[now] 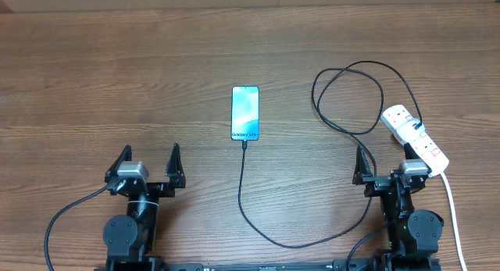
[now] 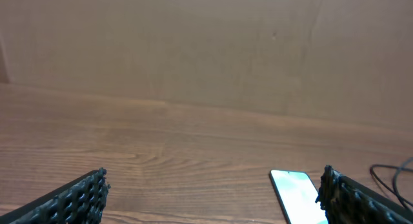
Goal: Plug charger to phone and switch on socket
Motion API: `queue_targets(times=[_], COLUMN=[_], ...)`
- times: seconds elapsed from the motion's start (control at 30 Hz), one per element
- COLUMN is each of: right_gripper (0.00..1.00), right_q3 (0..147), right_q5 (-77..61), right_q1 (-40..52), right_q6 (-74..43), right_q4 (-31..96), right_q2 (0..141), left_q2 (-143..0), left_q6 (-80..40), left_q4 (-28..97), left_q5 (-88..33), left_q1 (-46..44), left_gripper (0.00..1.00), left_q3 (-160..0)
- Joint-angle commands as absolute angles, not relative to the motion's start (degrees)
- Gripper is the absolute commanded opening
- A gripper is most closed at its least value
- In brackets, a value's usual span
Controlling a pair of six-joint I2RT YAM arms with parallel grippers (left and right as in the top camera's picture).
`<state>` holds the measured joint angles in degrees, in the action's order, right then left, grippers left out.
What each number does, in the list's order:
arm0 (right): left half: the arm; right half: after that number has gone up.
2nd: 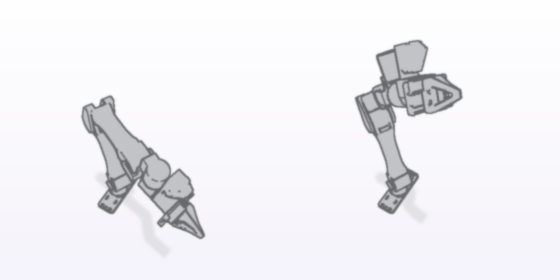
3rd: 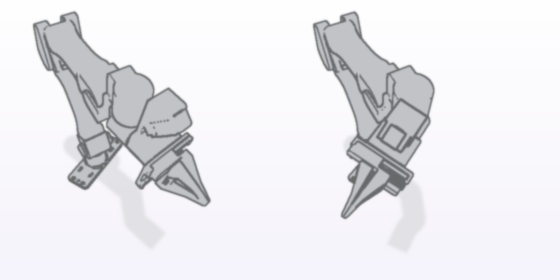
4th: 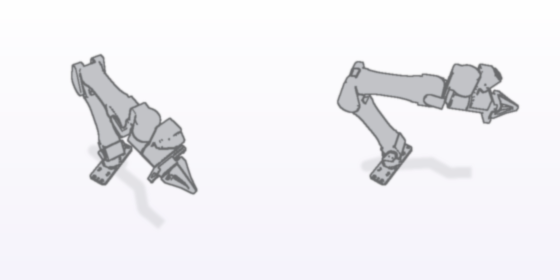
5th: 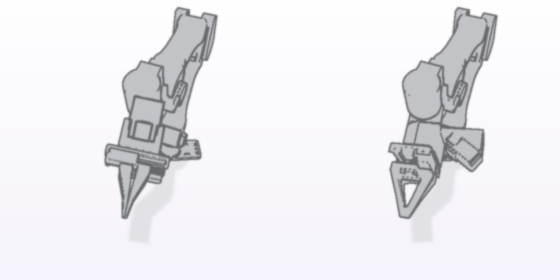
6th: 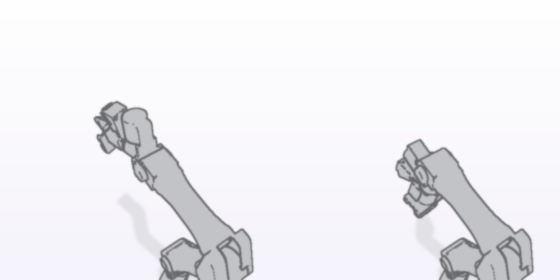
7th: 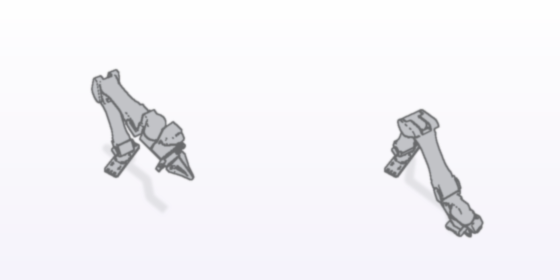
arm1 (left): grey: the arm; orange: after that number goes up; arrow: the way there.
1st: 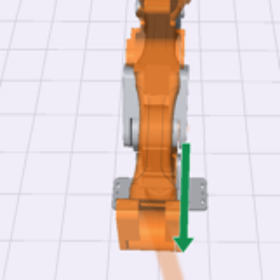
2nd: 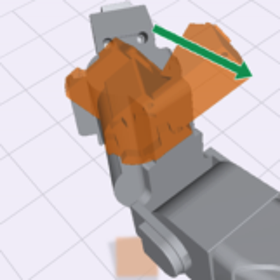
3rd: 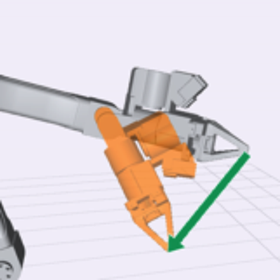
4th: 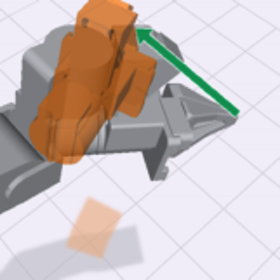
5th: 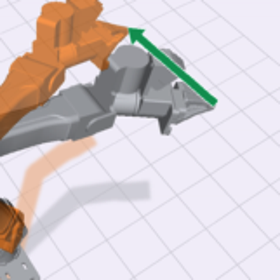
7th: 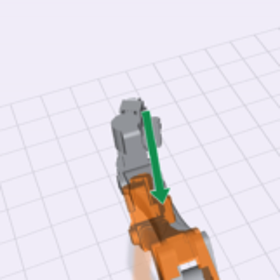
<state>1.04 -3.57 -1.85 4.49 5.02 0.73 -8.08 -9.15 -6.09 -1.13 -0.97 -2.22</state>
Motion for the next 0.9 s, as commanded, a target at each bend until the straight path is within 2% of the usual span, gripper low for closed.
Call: queue_targets(times=[0.0, 0.4, 0.67, 0.87], right_gripper=[1.0, 1.0, 1.0, 1.0], right_q3=[0.47, 0.47, 0.47, 0.47], right_q5=[-3.05, -3.05, -3.05, -3.05], right_q1=[-1.65, -1.65, -1.65, -1.65], right_q6=[4.58, 4.58, 4.58, 4.58], right_q4=[4.67, 4.67, 4.67, 4.67], right_q2=[0.16, 0.16, 0.16, 0.16], left_q2=[-3.64, -0.16, -0.16, -0.16], left_q6=[-11.57, -10.09, -0.67, 0.01], left_q4=[-6.09, 3.81, 4.47, 4.51], left_q5=[2.28, 4.89, 2.2, 2.04], left_q1=[-0.3, 0.49, 0.45, 0.4], left_gripper=[1.0, 0.99, 0.99, 1.0], left_q3=[-0.25, -0.25, -0.27, -0.27])
